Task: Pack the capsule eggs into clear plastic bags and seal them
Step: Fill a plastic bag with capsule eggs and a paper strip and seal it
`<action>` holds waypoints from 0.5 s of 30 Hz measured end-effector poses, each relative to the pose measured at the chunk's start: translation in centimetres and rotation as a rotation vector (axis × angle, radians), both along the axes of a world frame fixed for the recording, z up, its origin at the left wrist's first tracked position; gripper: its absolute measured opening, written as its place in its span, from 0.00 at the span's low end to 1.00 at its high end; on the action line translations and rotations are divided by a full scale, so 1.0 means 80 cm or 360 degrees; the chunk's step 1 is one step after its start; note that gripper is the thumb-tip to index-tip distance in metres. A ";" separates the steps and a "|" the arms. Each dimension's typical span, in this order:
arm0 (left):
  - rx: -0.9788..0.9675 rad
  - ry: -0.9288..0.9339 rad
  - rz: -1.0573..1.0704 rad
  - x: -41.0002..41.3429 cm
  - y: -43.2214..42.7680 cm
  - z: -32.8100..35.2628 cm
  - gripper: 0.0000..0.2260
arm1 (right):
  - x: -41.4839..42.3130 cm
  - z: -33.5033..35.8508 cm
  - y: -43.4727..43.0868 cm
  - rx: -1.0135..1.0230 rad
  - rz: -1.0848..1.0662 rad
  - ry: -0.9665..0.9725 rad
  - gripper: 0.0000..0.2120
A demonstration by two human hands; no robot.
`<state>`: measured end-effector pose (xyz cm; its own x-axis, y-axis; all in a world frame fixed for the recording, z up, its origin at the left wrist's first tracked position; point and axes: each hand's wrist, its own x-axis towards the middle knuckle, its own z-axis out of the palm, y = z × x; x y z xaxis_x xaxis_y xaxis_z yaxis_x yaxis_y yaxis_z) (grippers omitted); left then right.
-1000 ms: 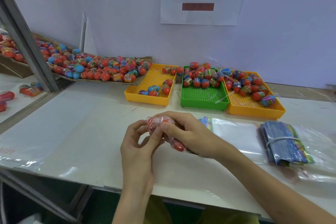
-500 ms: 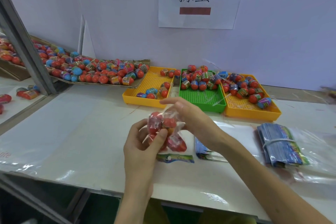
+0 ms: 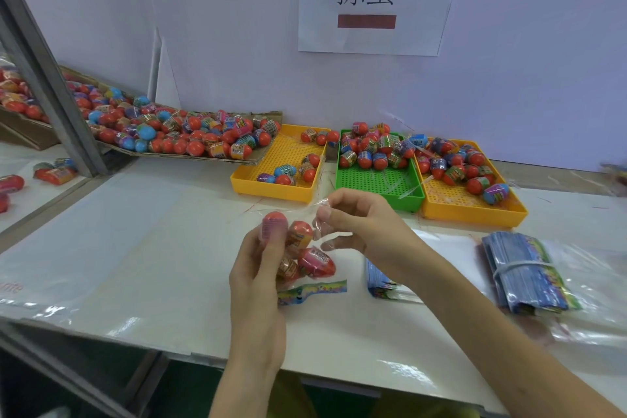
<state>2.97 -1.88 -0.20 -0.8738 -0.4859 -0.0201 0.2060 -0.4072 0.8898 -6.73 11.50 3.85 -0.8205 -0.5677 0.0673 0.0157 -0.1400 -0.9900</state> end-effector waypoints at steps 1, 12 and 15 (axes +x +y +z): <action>0.0035 0.0022 -0.0003 0.001 0.000 0.001 0.20 | 0.000 0.000 0.000 -0.0025 0.0010 -0.0011 0.07; -0.0018 0.0040 0.0122 0.000 0.002 -0.002 0.22 | -0.003 0.003 0.006 -0.0042 -0.0287 0.0169 0.03; -0.0055 0.0019 0.0168 -0.001 0.003 -0.004 0.17 | -0.005 0.003 0.006 -0.0043 -0.0361 0.0214 0.03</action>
